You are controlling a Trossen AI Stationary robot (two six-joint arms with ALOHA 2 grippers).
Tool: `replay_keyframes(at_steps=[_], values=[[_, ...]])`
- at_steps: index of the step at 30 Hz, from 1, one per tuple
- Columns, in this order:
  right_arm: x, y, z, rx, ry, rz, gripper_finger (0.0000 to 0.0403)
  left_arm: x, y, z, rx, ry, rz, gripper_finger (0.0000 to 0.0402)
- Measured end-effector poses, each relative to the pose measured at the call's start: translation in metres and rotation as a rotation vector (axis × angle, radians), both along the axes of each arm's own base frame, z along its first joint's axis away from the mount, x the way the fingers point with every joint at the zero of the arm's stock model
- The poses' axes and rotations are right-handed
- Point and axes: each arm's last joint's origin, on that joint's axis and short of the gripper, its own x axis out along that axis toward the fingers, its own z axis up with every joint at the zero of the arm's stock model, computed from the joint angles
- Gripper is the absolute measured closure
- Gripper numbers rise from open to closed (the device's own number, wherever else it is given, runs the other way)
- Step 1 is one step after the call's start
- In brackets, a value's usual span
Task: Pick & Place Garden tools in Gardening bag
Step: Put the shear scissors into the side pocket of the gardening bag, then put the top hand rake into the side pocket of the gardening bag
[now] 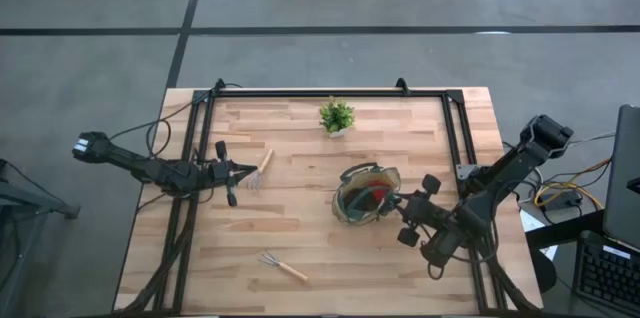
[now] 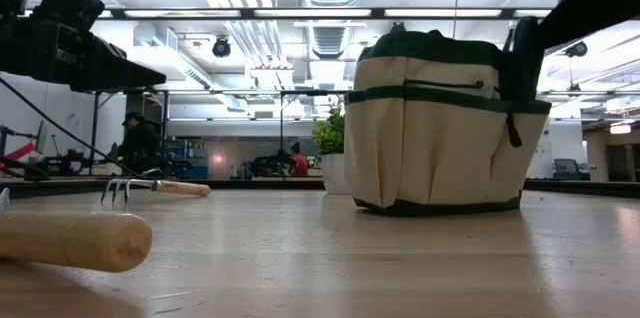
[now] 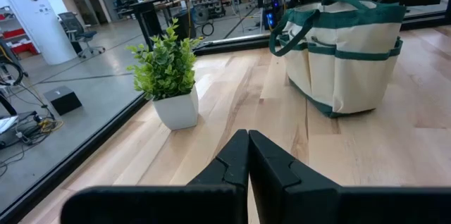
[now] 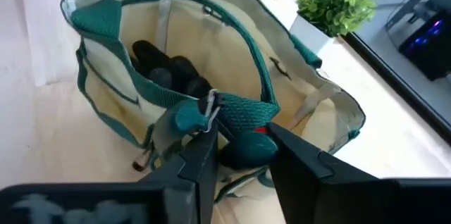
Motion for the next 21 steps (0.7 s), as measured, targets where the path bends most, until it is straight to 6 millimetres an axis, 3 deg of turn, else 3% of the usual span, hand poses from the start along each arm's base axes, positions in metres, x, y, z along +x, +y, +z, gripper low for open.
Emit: replay_keyframes(at_steps=[11,21], values=[[-0.006,-0.007,0.016,0.041,-0.045,0.008,0.0211,0.000,0.000,0.000,0.001,0.003,0.000,0.0390],[-0.015,-0.017,0.035,0.064,-0.085,0.043,0.0197,0.000,0.000,0.000,0.001,0.004,0.001,0.0390]])
